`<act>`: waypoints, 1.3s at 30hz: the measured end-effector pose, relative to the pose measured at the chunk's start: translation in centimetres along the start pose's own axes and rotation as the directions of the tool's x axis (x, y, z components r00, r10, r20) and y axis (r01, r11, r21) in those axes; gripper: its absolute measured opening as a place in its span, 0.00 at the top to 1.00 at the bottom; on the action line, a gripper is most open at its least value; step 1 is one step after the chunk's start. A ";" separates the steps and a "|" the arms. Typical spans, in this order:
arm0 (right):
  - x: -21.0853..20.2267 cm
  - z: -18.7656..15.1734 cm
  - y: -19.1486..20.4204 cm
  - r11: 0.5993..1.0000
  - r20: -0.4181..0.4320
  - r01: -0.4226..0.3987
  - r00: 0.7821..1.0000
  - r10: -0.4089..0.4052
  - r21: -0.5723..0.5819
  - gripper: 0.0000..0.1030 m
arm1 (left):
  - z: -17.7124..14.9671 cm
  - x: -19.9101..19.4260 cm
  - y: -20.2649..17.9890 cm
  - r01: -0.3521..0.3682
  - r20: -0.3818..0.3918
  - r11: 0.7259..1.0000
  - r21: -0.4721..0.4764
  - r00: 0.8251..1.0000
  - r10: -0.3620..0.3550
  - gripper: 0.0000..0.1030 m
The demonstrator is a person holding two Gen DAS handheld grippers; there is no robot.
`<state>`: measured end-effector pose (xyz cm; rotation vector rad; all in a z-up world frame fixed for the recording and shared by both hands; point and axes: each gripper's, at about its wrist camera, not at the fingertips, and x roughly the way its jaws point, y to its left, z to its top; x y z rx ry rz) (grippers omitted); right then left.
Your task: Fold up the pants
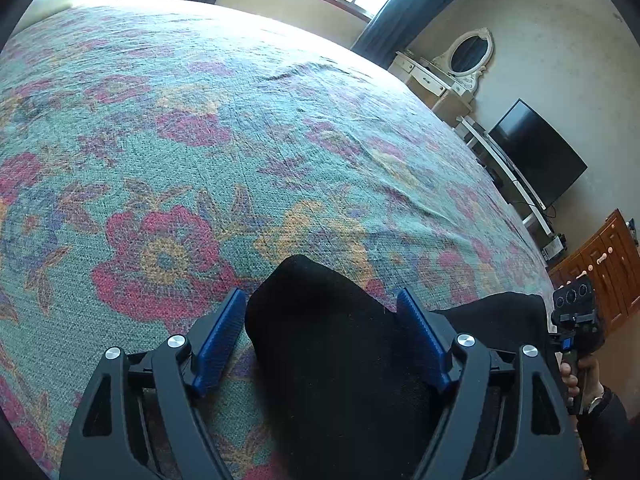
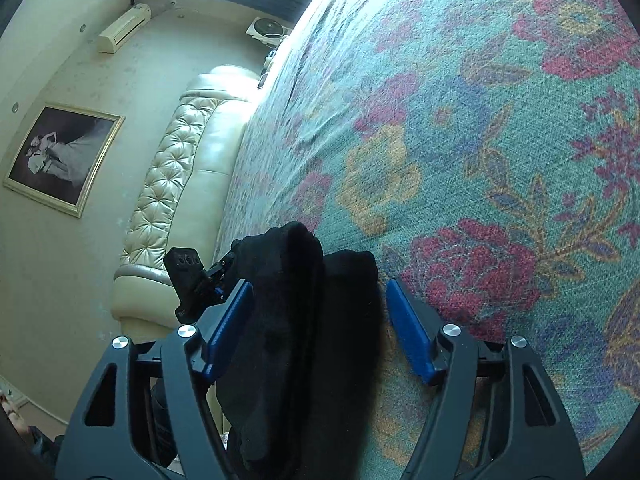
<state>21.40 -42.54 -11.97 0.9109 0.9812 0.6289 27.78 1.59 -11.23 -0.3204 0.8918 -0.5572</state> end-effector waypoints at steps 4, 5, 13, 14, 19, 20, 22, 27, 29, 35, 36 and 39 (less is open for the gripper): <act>1.7 0.5 1.1 0.999 -0.033 0.023 0.999 -0.024 -0.042 0.26 | 0.0 0.3 -0.3 0.008 -0.010 1.000 0.019 1.000 -0.008 0.19; 2.0 0.6 1.3 0.998 -0.034 0.027 0.999 -0.029 -0.049 0.26 | 0.0 0.3 -0.4 0.007 -0.013 1.000 0.024 1.000 -0.007 0.18; 2.3 0.3 1.0 0.998 -0.033 0.051 0.998 -0.053 -0.042 0.58 | -0.1 0.3 -0.7 -0.035 0.001 0.999 0.040 0.999 0.035 0.30; 2.3 0.2 1.0 0.997 -0.025 0.053 0.998 -0.055 -0.047 0.59 | -0.1 0.2 -0.7 -0.059 0.006 0.997 0.041 0.998 0.059 0.40; 2.5 -0.1 1.5 0.996 0.008 0.064 0.998 -0.063 -0.063 0.60 | -0.2 -0.1 -1.5 -0.113 0.031 0.991 0.077 0.993 0.111 0.47; 2.5 -0.1 1.5 0.996 0.011 0.063 0.998 -0.063 -0.063 0.60 | -0.2 -0.2 -1.6 -0.120 0.038 0.989 0.085 0.992 0.117 0.48; 2.7 -0.1 1.7 0.996 0.015 0.064 0.998 -0.063 -0.066 0.61 | -0.3 -0.4 -1.8 -0.129 0.049 0.987 0.096 0.991 0.124 0.49; 3.3 0.3 2.6 0.995 0.023 0.066 0.998 -0.064 -0.071 0.62 | -0.1 -0.8 -1.9 -0.142 0.069 0.984 0.104 0.988 0.135 0.56; 3.6 0.6 2.6 0.995 0.025 0.064 0.998 -0.062 -0.071 0.63 | 0.2 -1.0 -1.9 -0.150 0.081 0.983 0.105 0.987 0.142 0.58; 4.6 1.4 2.8 0.995 0.029 0.061 0.998 -0.059 -0.078 0.66 | 1.7 -1.8 -0.3 -0.165 0.109 0.985 0.057 0.981 0.158 0.67; 4.7 1.5 2.8 0.995 0.028 0.060 0.998 -0.058 -0.076 0.66 | 2.0 -2.0 0.2 -0.166 0.111 0.986 0.037 0.981 0.161 0.76; 4.6 1.7 2.5 0.997 0.016 0.042 0.999 -0.041 -0.061 0.65 | 2.5 -2.1 2.1 -0.089 0.053 0.995 -0.053 0.994 0.092 0.80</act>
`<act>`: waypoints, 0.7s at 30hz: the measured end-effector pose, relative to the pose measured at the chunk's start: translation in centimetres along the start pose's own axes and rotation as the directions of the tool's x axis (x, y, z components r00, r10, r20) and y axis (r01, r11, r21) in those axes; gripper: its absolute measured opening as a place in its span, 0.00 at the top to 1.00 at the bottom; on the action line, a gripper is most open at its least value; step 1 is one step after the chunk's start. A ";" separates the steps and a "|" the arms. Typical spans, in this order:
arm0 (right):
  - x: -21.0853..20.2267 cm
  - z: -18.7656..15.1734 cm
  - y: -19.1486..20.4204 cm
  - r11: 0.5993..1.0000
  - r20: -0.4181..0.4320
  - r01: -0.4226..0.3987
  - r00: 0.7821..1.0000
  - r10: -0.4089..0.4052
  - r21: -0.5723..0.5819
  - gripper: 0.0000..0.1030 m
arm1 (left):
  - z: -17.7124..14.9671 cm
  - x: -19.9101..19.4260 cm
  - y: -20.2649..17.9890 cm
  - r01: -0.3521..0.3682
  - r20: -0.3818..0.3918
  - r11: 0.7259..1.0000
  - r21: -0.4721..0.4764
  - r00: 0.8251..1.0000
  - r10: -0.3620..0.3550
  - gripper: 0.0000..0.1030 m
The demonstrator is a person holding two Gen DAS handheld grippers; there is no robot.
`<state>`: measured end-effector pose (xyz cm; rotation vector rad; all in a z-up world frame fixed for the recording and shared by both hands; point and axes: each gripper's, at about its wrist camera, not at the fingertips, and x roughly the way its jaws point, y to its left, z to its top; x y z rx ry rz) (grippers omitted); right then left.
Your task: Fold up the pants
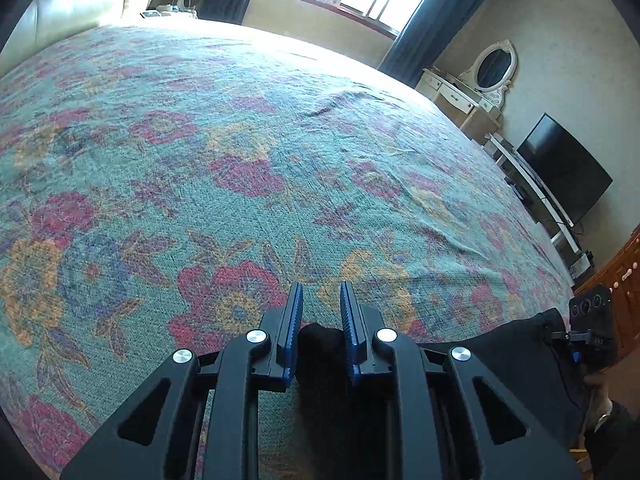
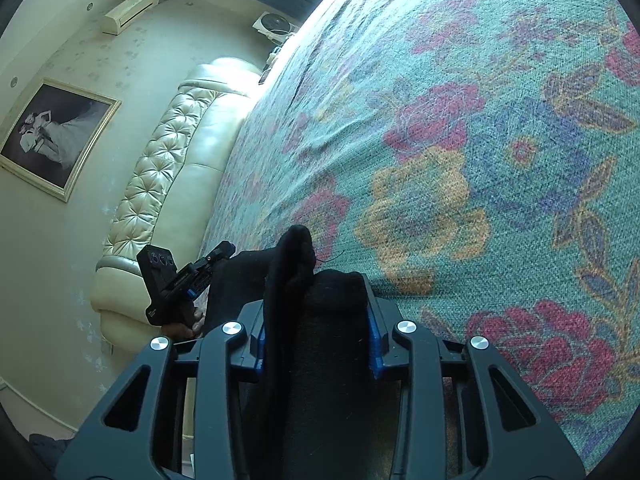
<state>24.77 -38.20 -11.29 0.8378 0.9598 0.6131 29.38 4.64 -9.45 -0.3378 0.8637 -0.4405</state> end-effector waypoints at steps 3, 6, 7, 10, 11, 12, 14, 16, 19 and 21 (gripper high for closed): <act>-0.4 -0.2 -0.4 1.000 -0.003 -0.005 1.000 0.005 0.002 0.64 | -0.4 -0.9 1.2 0.073 -0.013 0.995 -0.074 0.997 -0.074 0.51; -0.6 -0.3 -0.7 1.000 0.007 -0.006 1.000 0.006 0.005 0.63 | -1.1 -0.8 2.5 0.209 -0.081 0.966 -0.153 0.971 -0.223 0.20; -0.6 -0.3 -0.7 1.000 0.009 -0.004 1.000 0.004 0.007 0.63 | -1.4 -0.7 2.8 0.232 -0.097 0.958 -0.171 0.963 -0.251 0.20; -0.5 -0.4 -0.8 1.000 0.012 -0.009 1.000 0.009 0.015 0.62 | -1.8 -1.3 2.9 0.273 -0.113 0.949 -0.157 0.950 -0.291 0.20; -0.6 -0.4 -0.8 1.000 0.012 -0.010 1.000 0.010 0.015 0.62 | -1.8 -1.3 3.0 0.292 -0.124 0.943 -0.159 0.942 -0.313 0.20; -0.6 -0.4 -0.9 1.000 0.011 -0.011 1.000 0.011 0.015 0.61 | -1.9 -1.3 3.1 0.312 -0.130 0.936 -0.162 0.934 -0.334 0.20; -0.8 -0.4 -1.2 1.000 0.010 -0.015 1.000 0.015 0.018 0.61 | -2.1 -1.0 2.7 0.329 -0.156 0.935 -0.136 0.924 -0.348 0.20; -0.8 -0.4 -1.3 1.000 0.009 -0.018 1.000 0.018 0.019 0.61 | -2.2 -0.8 1.8 0.313 -0.183 0.947 -0.068 0.929 -0.321 0.20; -0.9 -0.4 -1.5 1.000 0.004 -0.024 1.000 0.024 0.019 0.61 | -2.4 0.0 1.0 0.271 -0.206 0.963 0.003 0.942 -0.265 0.49; -0.9 -0.4 -1.3 1.000 0.003 -0.025 1.000 0.025 0.017 0.61 | -2.5 0.1 0.8 0.270 -0.195 0.963 0.013 0.945 -0.263 0.56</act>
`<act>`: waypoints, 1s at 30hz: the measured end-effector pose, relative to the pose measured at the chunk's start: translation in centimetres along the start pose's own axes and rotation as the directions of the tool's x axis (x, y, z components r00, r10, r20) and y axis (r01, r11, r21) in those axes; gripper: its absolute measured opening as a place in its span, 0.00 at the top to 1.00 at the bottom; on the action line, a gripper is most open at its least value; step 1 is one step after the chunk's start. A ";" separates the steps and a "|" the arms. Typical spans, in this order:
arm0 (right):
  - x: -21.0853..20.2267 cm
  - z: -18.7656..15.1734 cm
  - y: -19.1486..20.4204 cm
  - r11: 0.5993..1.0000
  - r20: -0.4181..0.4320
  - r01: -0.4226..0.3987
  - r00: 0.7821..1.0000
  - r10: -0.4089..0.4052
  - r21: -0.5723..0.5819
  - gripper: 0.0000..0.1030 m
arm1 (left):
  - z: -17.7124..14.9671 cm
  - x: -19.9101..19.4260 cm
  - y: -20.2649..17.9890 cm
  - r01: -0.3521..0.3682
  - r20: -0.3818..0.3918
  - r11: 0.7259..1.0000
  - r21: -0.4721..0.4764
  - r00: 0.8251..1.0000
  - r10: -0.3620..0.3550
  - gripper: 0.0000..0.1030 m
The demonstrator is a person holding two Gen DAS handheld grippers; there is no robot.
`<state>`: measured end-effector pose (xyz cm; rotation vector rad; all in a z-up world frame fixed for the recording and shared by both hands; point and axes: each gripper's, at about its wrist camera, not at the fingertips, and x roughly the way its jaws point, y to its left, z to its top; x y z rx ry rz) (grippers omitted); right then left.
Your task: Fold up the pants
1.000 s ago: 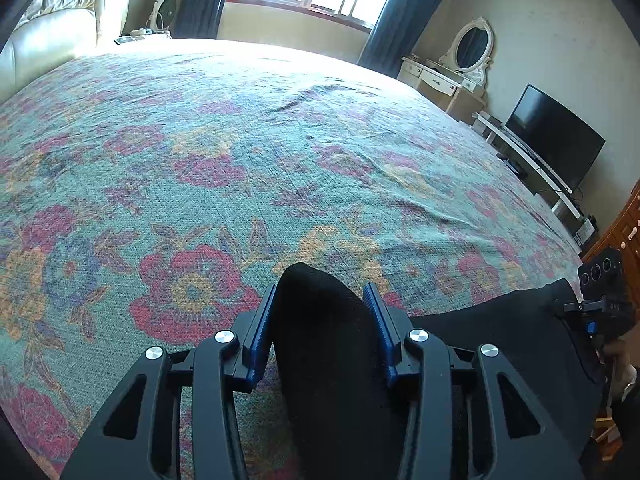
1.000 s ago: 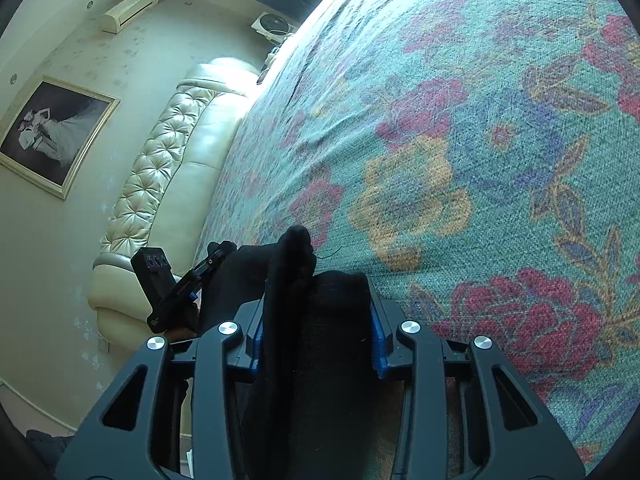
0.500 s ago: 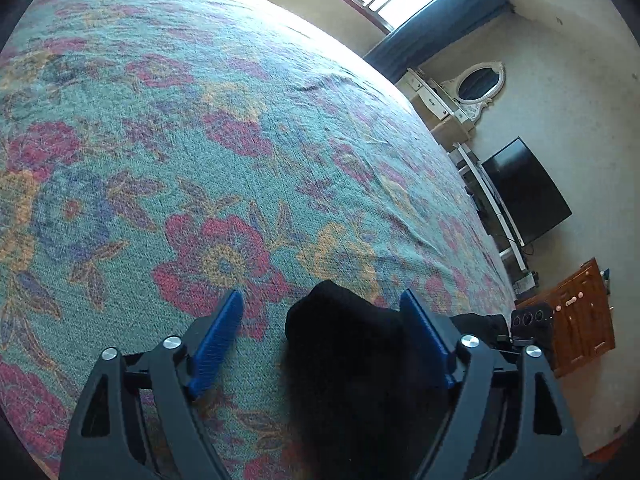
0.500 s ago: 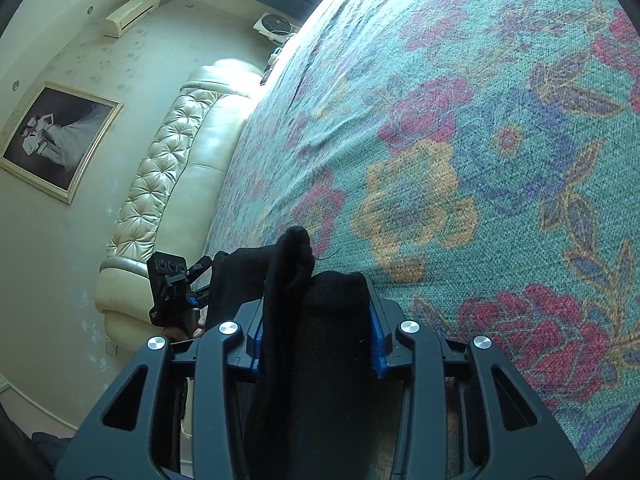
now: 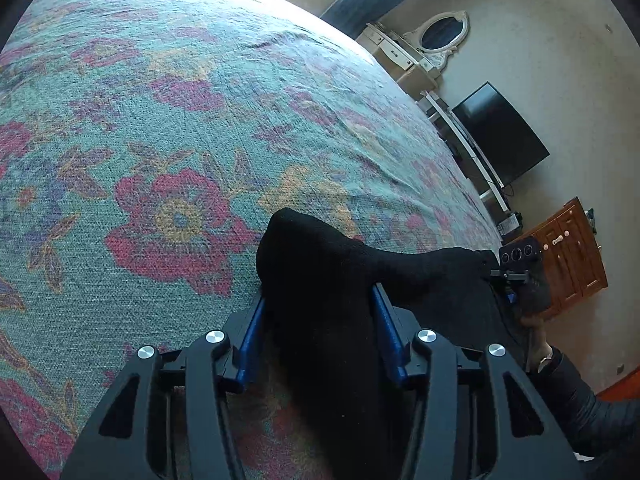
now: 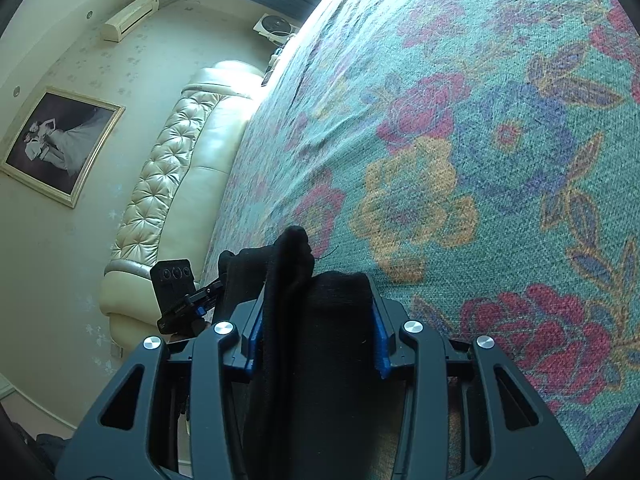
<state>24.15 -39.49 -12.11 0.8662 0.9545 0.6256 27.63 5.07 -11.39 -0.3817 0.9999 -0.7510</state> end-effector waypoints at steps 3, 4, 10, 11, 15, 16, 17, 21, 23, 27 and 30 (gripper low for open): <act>-0.1 -0.1 0.3 1.000 0.013 0.003 1.000 -0.003 -0.009 0.64 | 0.1 -0.3 -0.2 0.002 0.027 1.000 0.001 1.000 -0.002 0.67; -0.1 -0.1 0.5 1.000 0.019 0.007 1.000 -0.007 -0.013 0.65 | 0.1 -0.4 -0.3 -0.006 0.033 1.000 0.000 0.999 0.006 0.67; 0.3 0.2 1.2 0.999 0.046 0.022 0.999 -0.020 -0.033 0.67 | 0.8 -0.5 -0.4 -0.051 0.038 0.999 0.020 0.998 0.050 0.70; 0.4 0.4 1.4 0.999 0.046 0.024 0.999 -0.022 -0.036 0.67 | 0.9 -0.5 -0.4 -0.051 0.039 0.998 0.020 0.998 0.050 0.70; 1.1 1.1 1.8 0.999 0.049 0.029 0.998 -0.027 -0.038 0.67 | 1.3 -0.5 0.2 -0.056 0.043 0.998 0.006 0.997 0.056 0.70; 1.3 1.3 1.9 0.999 0.050 0.029 0.998 -0.027 -0.039 0.67 | 1.5 -0.5 0.4 -0.058 0.047 0.998 0.000 0.997 0.058 0.70; 1.5 1.5 2.0 0.999 0.053 0.028 0.998 -0.026 -0.040 0.67 | 1.5 -0.5 0.3 -0.062 0.052 0.998 -0.005 0.997 0.062 0.70; 2.6 2.7 2.4 0.999 0.063 0.024 0.998 -0.022 -0.034 0.67 | 2.5 -0.7 1.0 -0.077 0.064 0.997 -0.019 0.995 0.078 0.70; 3.1 3.4 2.5 0.999 0.067 0.024 0.998 -0.022 -0.033 0.67 | 3.3 -0.7 1.3 -0.085 0.071 0.996 -0.027 0.994 0.086 0.70; 4.2 4.8 2.3 0.999 0.067 0.025 0.998 -0.023 -0.026 0.67 | 4.6 -0.7 2.0 -0.100 0.078 0.994 -0.042 0.992 0.103 0.70; 4.8 5.2 2.0 1.000 0.066 0.024 0.998 -0.023 -0.011 0.67 | 5.3 -0.4 2.6 -0.107 0.076 0.993 -0.048 0.991 0.110 0.70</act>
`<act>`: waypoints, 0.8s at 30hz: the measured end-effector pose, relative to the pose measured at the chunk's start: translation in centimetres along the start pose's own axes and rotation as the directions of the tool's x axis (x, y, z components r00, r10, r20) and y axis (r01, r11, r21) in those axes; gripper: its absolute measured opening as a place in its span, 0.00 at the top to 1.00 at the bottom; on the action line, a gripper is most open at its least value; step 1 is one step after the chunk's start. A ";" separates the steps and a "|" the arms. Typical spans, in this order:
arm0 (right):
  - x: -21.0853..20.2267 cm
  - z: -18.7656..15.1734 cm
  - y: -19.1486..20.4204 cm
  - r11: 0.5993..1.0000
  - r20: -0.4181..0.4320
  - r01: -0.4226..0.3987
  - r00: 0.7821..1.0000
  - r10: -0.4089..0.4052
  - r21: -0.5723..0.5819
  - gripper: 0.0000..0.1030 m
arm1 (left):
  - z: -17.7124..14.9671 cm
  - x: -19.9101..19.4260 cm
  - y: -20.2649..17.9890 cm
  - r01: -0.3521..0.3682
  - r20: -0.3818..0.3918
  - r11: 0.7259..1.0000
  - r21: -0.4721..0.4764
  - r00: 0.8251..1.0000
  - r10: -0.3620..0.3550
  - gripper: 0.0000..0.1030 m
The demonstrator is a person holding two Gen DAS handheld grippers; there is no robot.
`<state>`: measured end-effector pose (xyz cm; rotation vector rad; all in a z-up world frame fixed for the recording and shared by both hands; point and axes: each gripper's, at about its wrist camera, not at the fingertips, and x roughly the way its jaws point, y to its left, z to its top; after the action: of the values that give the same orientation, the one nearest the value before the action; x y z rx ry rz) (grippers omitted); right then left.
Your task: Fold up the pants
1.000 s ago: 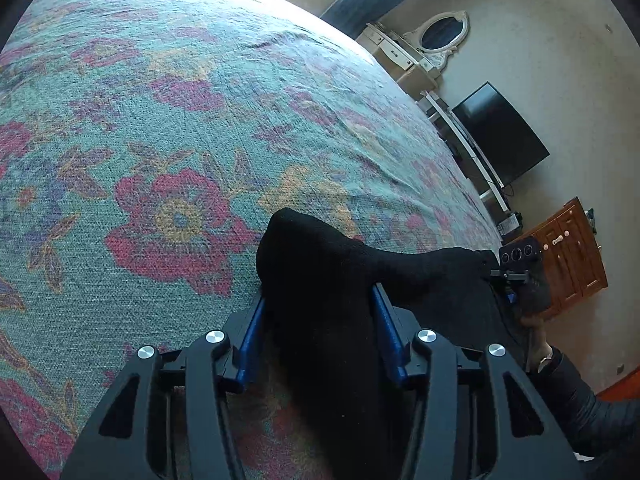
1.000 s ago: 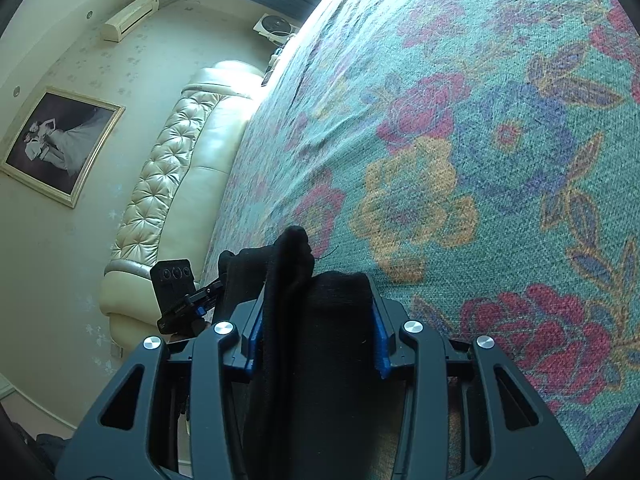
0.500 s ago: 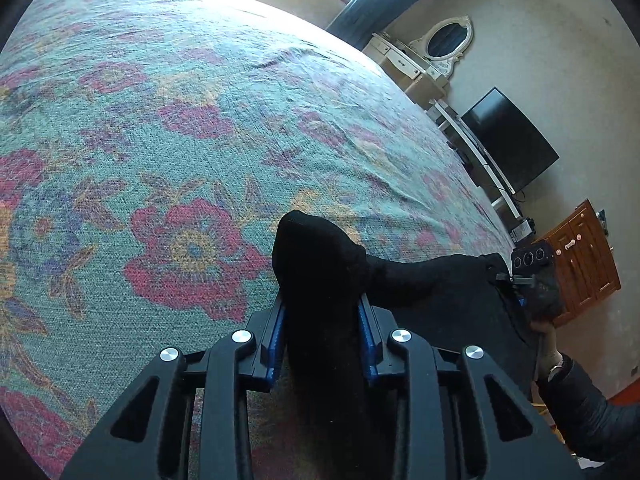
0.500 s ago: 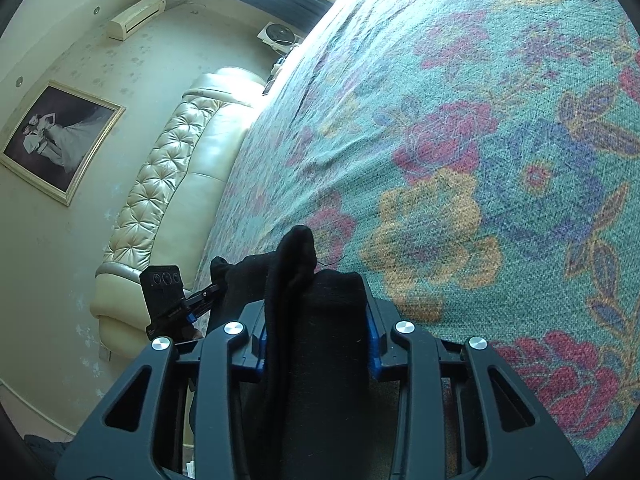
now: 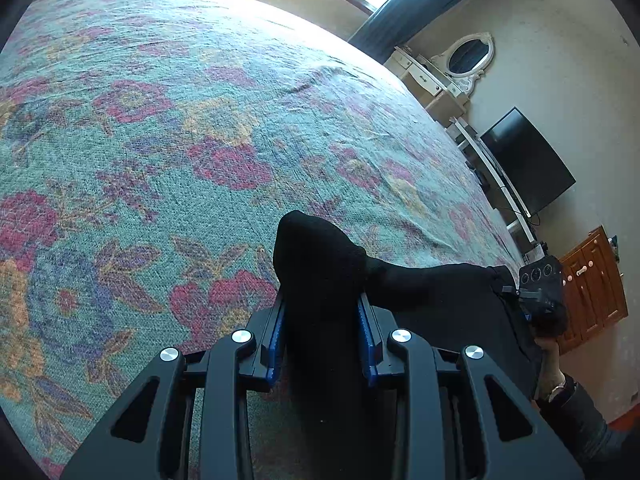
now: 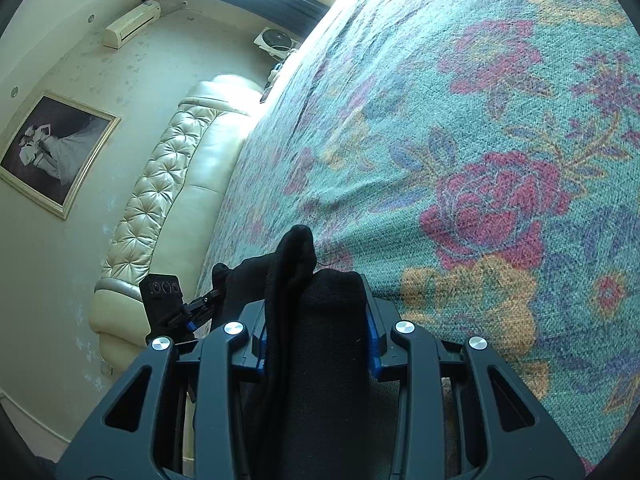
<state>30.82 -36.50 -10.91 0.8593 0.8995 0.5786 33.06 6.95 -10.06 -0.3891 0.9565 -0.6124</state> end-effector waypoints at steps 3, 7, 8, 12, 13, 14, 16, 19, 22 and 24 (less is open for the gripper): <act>0.2 0.1 -0.4 1.000 0.007 -0.010 1.000 0.010 0.015 0.67 | 0.2 0.4 0.3 0.001 -0.003 1.000 -0.003 1.000 -0.001 0.70; 0.1 0.1 -1.0 1.000 0.007 -0.017 1.000 0.017 0.021 0.67 | 0.0 0.7 0.6 0.010 0.005 1.000 -0.024 1.000 -0.010 0.67; 0.1 0.1 -1.0 1.000 0.005 -0.016 1.000 0.016 0.022 0.67 | -0.1 0.7 0.8 0.009 0.006 1.000 -0.027 1.000 -0.009 0.63; -0.1 0.2 -1.4 0.999 0.001 -0.015 1.000 0.015 0.030 0.66 | 0.0 0.6 1.1 -0.003 0.017 1.000 -0.022 1.000 0.004 0.49; -0.3 0.1 -1.4 0.999 0.001 -0.013 1.000 0.013 0.033 0.64 | 0.0 0.6 1.2 0.002 0.017 1.000 -0.028 1.000 -0.002 0.48; -0.4 0.1 -1.5 0.999 0.001 -0.016 1.000 0.016 0.037 0.63 | -0.1 0.7 1.3 0.007 0.018 0.999 -0.035 1.000 -0.006 0.46; -0.6 0.0 -1.6 0.999 -0.003 -0.023 1.000 0.023 0.046 0.58 | -0.1 0.5 1.3 0.020 0.026 0.999 -0.045 0.999 -0.018 0.41; -1.3 -0.2 -1.7 0.997 -0.007 -0.041 0.999 0.042 0.066 0.49 | -0.5 0.1 1.3 0.047 0.033 0.996 -0.076 0.998 -0.045 0.32; -2.4 -0.8 -1.6 0.995 -0.004 -0.058 0.998 0.059 0.082 0.40 | -1.5 -0.7 1.0 0.082 0.032 0.993 -0.083 0.996 -0.080 0.28; -3.4 -1.5 -1.7 0.993 -0.004 -0.074 0.997 0.075 0.093 0.37 | -2.5 -1.3 0.8 0.103 0.026 0.991 -0.082 0.994 -0.102 0.28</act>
<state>27.92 -39.39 -11.39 0.9786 0.9092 0.6085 30.65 8.33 -10.97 -0.5204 0.9476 -0.6619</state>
